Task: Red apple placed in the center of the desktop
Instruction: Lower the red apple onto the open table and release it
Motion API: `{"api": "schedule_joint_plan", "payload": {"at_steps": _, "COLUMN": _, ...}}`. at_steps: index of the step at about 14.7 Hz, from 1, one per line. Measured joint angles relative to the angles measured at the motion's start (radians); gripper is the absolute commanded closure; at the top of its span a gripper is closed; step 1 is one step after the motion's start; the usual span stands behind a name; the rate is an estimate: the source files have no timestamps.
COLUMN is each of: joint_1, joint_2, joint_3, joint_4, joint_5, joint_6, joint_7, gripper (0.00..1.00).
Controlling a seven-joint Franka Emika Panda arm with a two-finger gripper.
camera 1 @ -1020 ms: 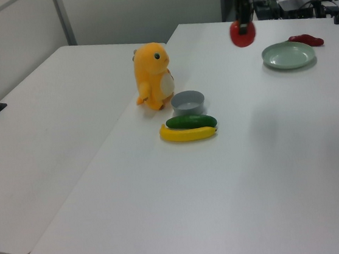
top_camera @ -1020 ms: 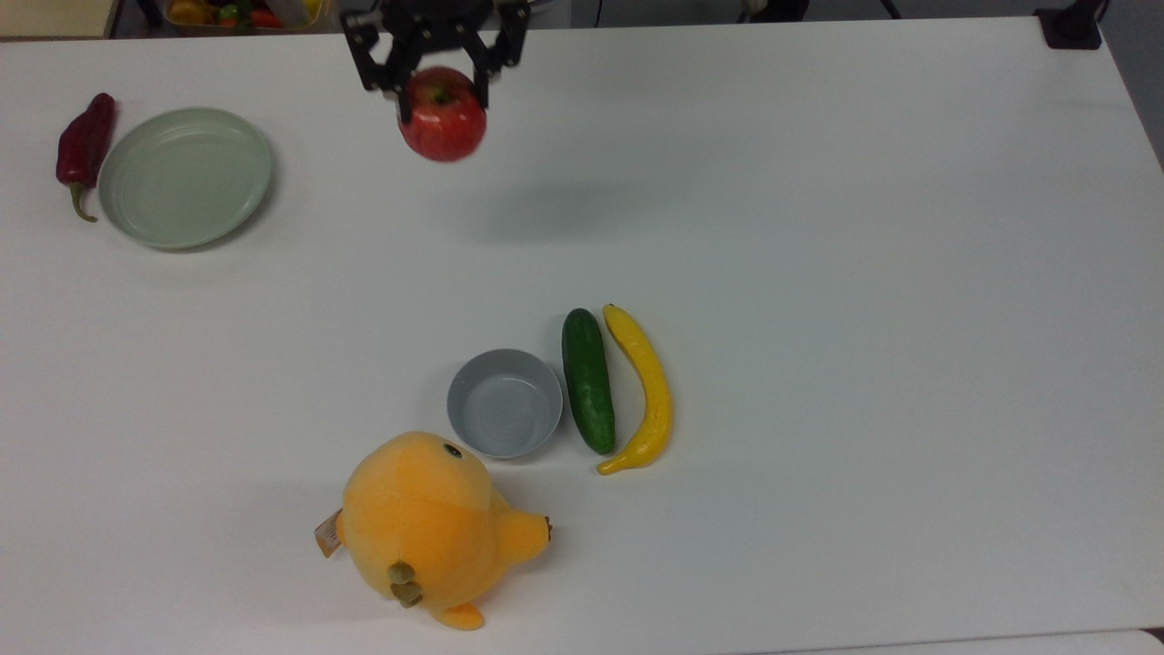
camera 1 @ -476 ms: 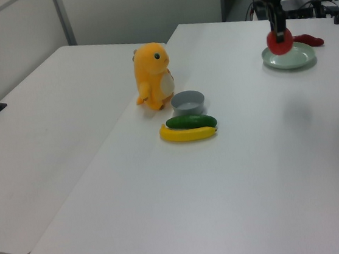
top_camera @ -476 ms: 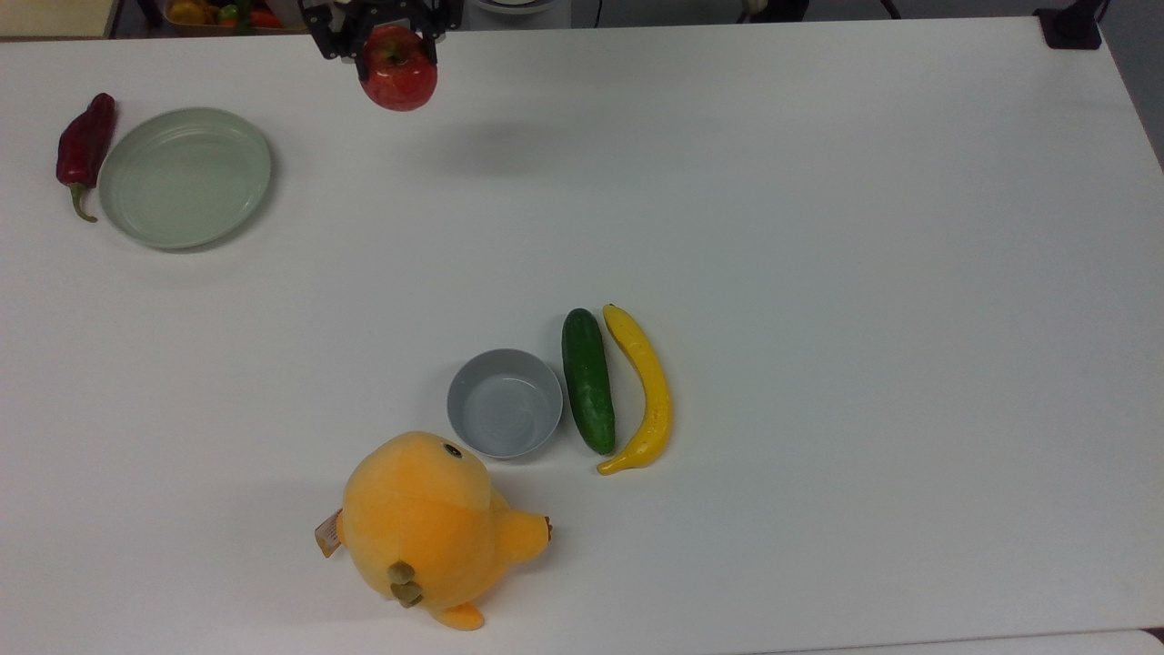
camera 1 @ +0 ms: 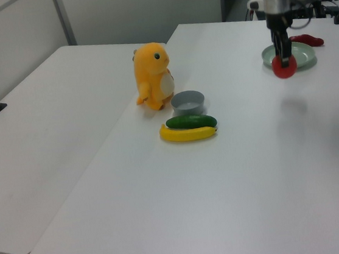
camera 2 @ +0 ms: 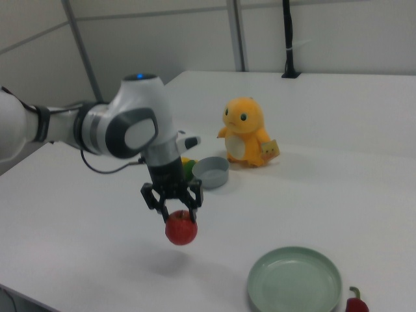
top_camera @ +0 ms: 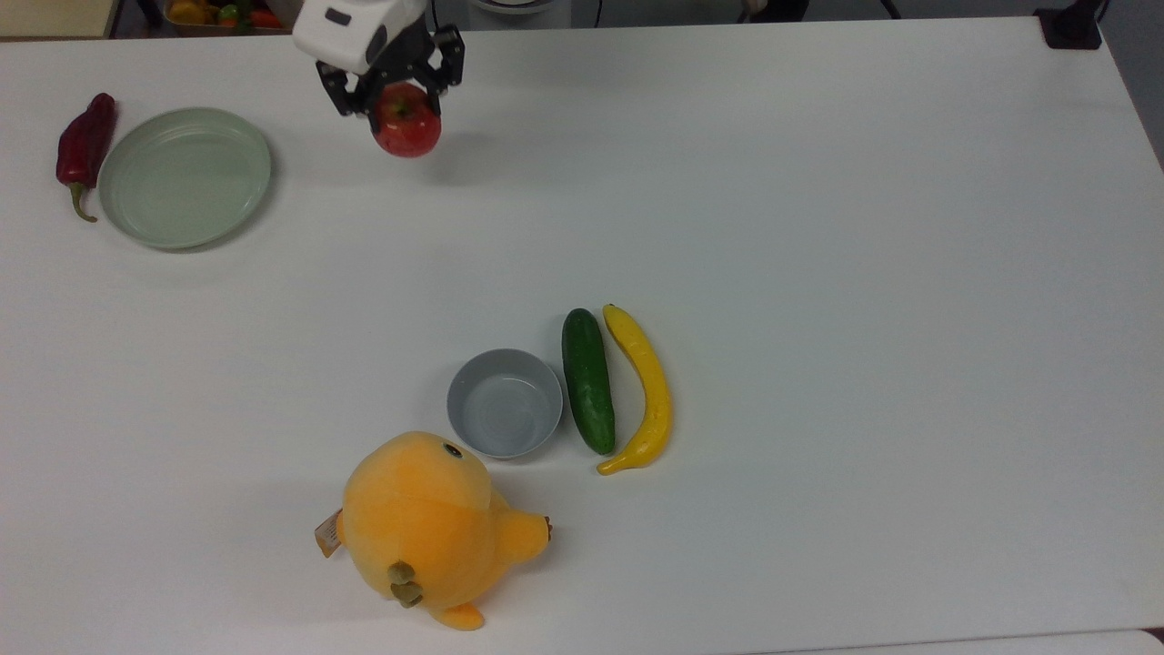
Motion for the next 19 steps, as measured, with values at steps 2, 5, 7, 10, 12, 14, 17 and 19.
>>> {"api": "schedule_joint_plan", "payload": {"at_steps": 2, "joint_1": -0.003, "joint_2": 0.002, "joint_3": -0.002, "joint_4": -0.076, "joint_5": 0.000, "joint_6": 0.108, "joint_7": 0.000, "gripper": 0.82}}
{"api": "schedule_joint_plan", "payload": {"at_steps": 5, "joint_1": -0.014, "joint_2": 0.016, "joint_3": -0.002, "joint_4": -0.156, "joint_5": 0.000, "joint_6": 0.241, "joint_7": 0.000, "gripper": 0.80}}
{"api": "schedule_joint_plan", "payload": {"at_steps": 7, "joint_1": -0.018, "joint_2": 0.031, "joint_3": -0.002, "joint_4": -0.176, "joint_5": 0.000, "joint_6": 0.303, "joint_7": 0.000, "gripper": 0.80}}
{"api": "schedule_joint_plan", "payload": {"at_steps": 10, "joint_1": -0.022, "joint_2": 0.036, "joint_3": -0.002, "joint_4": -0.178, "joint_5": 0.000, "joint_6": 0.337, "joint_7": 0.000, "gripper": 0.28}}
{"api": "schedule_joint_plan", "payload": {"at_steps": 12, "joint_1": -0.024, "joint_2": 0.036, "joint_3": -0.002, "joint_4": -0.178, "joint_5": 0.000, "joint_6": 0.340, "joint_7": 0.000, "gripper": 0.00}}
{"api": "schedule_joint_plan", "payload": {"at_steps": 14, "joint_1": -0.028, "joint_2": 0.040, "joint_3": -0.003, "joint_4": -0.178, "joint_5": 0.000, "joint_6": 0.340, "joint_7": 0.007, "gripper": 0.00}}
{"api": "schedule_joint_plan", "payload": {"at_steps": 17, "joint_1": -0.031, "joint_2": 0.046, "joint_3": -0.003, "joint_4": -0.175, "joint_5": 0.000, "joint_6": 0.341, "joint_7": 0.028, "gripper": 0.00}}
{"api": "schedule_joint_plan", "payload": {"at_steps": 19, "joint_1": -0.031, "joint_2": 0.046, "joint_3": -0.003, "joint_4": -0.160, "joint_5": 0.000, "joint_6": 0.334, "joint_7": 0.042, "gripper": 0.00}}
